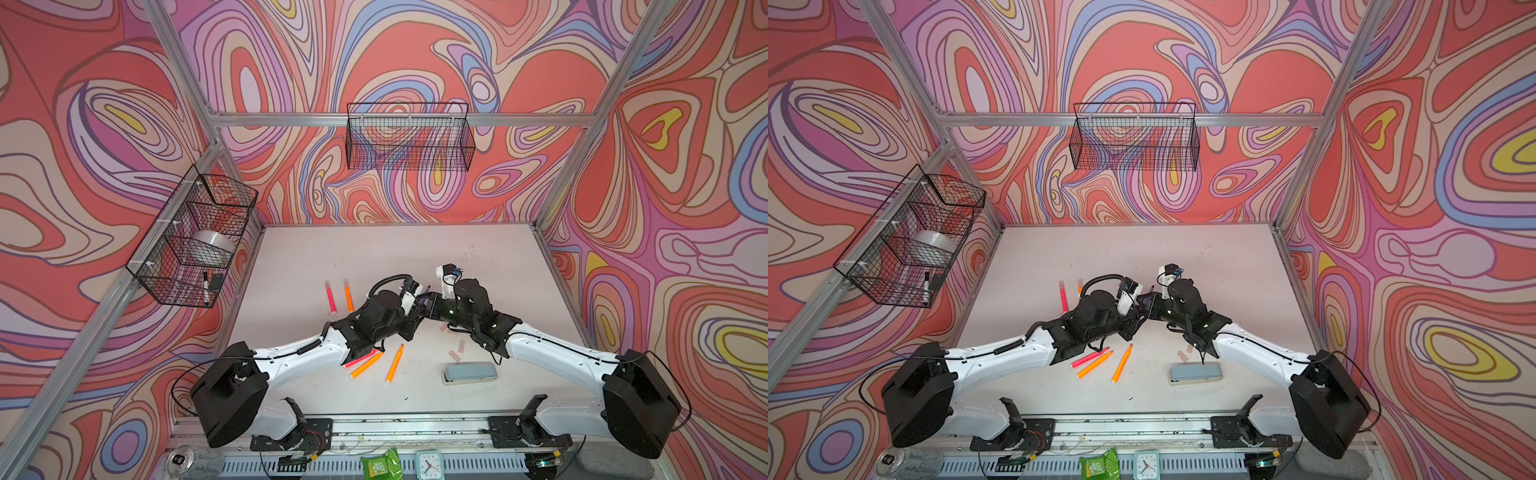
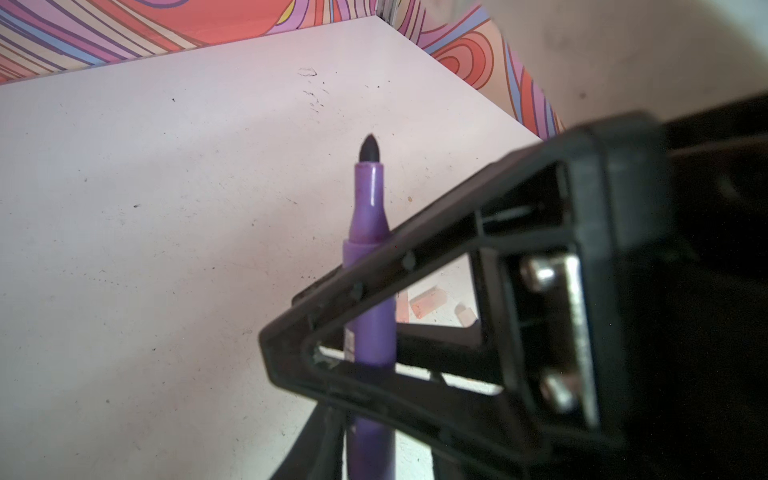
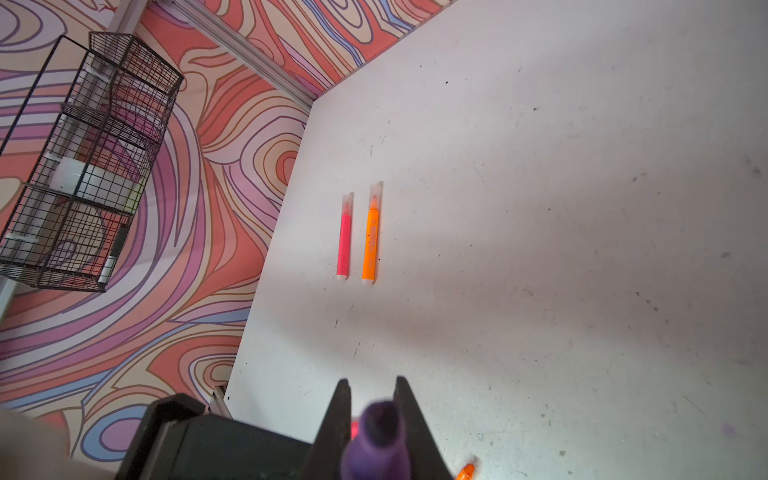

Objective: Insert the pens into the pen caps
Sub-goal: 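Draw the right gripper back from the purple marker toward the loose caps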

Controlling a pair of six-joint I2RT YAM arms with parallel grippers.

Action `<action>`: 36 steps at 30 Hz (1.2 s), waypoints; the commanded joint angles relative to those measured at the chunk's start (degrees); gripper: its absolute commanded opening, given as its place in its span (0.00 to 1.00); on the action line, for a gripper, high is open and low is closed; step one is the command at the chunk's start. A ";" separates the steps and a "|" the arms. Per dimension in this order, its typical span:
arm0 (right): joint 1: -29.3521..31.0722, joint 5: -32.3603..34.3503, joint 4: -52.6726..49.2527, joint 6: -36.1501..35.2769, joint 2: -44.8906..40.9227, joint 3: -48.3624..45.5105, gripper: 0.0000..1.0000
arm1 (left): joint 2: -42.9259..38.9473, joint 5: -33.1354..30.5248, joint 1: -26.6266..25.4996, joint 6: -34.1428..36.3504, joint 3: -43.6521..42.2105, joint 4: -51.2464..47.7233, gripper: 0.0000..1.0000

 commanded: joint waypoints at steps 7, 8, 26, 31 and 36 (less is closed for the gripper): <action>4.03 -0.59 2.69 0.11 3.13 1.35 0.00 | -1.26 -1.58 -0.04 0.02 -0.54 2.78 0.35; 4.27 -0.67 2.85 0.23 3.24 1.35 0.00 | -1.32 -1.80 -0.12 -0.06 -0.58 2.78 0.32; 4.88 12.40 -14.51 -3.52 -1.93 6.94 0.72 | -4.85 -14.98 5.81 -7.38 -4.50 -0.29 0.00; 4.58 23.44 -30.88 0.12 -7.50 7.99 0.73 | -7.65 -25.38 6.42 -5.92 -5.93 -2.87 0.00; 3.53 26.83 -44.49 7.02 -9.31 9.69 0.72 | -9.02 -27.84 6.42 -3.24 -6.37 -2.97 0.00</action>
